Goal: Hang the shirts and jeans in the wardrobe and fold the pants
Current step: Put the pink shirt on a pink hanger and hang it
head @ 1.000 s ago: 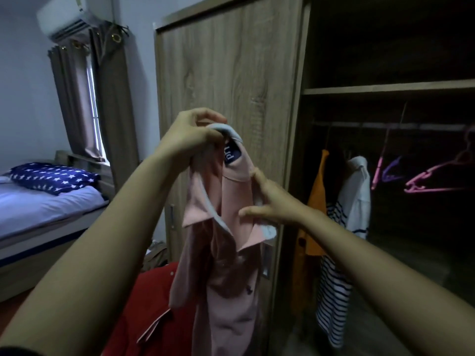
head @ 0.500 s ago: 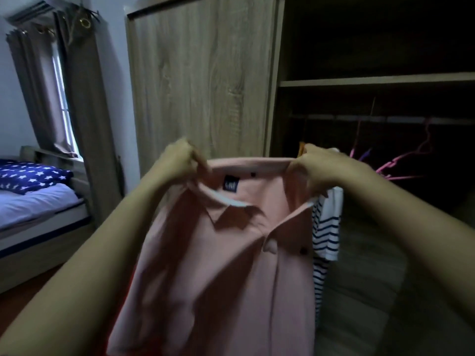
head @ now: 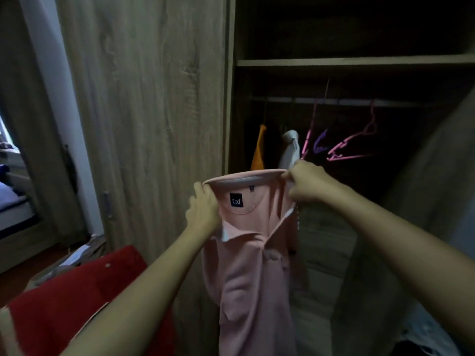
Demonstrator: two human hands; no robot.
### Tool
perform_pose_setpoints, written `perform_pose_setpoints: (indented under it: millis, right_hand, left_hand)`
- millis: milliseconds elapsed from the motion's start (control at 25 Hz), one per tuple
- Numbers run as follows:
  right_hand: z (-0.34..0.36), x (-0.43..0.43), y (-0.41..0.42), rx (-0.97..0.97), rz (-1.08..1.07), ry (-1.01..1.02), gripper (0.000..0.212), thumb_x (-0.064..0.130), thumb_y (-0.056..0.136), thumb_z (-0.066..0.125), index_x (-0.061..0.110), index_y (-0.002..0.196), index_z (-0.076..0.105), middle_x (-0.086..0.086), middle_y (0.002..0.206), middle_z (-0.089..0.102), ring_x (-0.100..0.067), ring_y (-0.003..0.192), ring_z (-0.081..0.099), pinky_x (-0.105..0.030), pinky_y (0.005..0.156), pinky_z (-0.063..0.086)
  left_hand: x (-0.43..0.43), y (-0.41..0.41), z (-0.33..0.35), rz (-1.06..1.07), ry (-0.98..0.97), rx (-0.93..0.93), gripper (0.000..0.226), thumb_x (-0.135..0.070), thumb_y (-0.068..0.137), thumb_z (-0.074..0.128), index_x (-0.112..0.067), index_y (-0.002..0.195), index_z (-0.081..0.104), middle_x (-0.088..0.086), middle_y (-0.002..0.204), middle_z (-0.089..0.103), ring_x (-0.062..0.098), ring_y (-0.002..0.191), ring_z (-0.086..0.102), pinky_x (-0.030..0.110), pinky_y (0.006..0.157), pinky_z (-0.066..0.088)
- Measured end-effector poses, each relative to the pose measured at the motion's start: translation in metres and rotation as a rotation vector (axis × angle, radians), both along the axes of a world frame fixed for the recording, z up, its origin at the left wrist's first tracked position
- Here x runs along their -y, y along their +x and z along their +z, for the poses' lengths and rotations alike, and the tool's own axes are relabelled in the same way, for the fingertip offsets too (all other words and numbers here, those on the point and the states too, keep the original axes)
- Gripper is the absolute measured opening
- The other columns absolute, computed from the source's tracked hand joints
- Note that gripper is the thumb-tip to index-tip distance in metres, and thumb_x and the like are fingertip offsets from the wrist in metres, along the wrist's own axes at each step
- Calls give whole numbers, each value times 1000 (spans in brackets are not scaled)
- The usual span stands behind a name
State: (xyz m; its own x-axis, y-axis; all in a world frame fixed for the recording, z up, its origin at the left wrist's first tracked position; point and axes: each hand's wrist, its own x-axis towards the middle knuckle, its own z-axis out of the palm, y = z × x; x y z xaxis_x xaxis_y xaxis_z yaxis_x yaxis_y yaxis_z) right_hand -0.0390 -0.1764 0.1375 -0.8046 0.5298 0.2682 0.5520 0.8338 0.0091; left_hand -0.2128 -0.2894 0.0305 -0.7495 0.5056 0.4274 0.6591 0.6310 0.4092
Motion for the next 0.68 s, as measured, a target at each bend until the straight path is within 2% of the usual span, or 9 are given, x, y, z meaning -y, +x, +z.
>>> perform_pose_setpoints:
  millis: [80,200,280,360,400,480,560,680]
  right_hand:
    - [-9,-7,11,37,-41,4,41,13,77,57,18,117,62,-13,118,47,-33,110,53,-29,82,41]
    - [-16,-16,27,13,-105,22,51,12,78,57,21,128,55,-11,123,53,-31,112,53,-28,80,41]
    - [-22,-25,34,-1,-141,-1,48,11,79,55,20,126,55,-10,122,58,-32,110,56,-31,77,42]
    - [-26,-37,41,63,-196,-62,36,14,77,54,16,113,60,-12,113,62,-32,101,59,-32,72,43]
    - [-27,-44,47,107,-232,-115,33,14,76,54,16,108,62,-11,108,64,-30,94,62,-31,72,46]
    - [-27,-55,60,141,-301,-239,27,13,76,58,20,100,70,-7,101,70,-23,83,66,-28,76,53]
    - [-31,-65,64,77,-358,-239,25,13,75,64,18,98,74,-8,105,69,-23,89,66,-32,81,55]
    - [-30,-67,58,49,-414,-92,28,13,80,63,15,107,69,-11,108,64,-28,94,63,-36,82,55]
  left_hand:
    - [-15,8,0,-64,165,21,44,-6,80,58,-2,118,37,16,124,32,44,103,51,47,73,43]
    - [-28,15,12,-119,298,-55,51,-21,79,70,-1,116,41,16,120,36,39,98,54,48,80,49]
    - [-37,15,22,-199,237,-155,37,-10,84,60,-1,115,43,17,116,37,40,95,54,48,80,46]
    - [-39,5,33,-375,-21,-186,29,-5,83,55,-6,112,55,16,110,45,38,99,52,40,82,42]
    - [-37,-4,39,-408,-133,-171,24,-5,80,58,-12,102,65,14,105,52,35,102,52,36,82,42]
    - [-29,-19,51,-342,-140,-107,20,-3,74,64,-19,81,75,14,94,66,32,102,56,33,80,46]
    - [-23,-24,58,-236,-70,-69,20,-3,73,66,-18,81,78,15,90,71,32,96,63,33,79,49]
    - [-23,-14,63,-190,-77,-148,25,-5,75,64,-23,87,78,14,93,72,35,95,64,32,77,49]
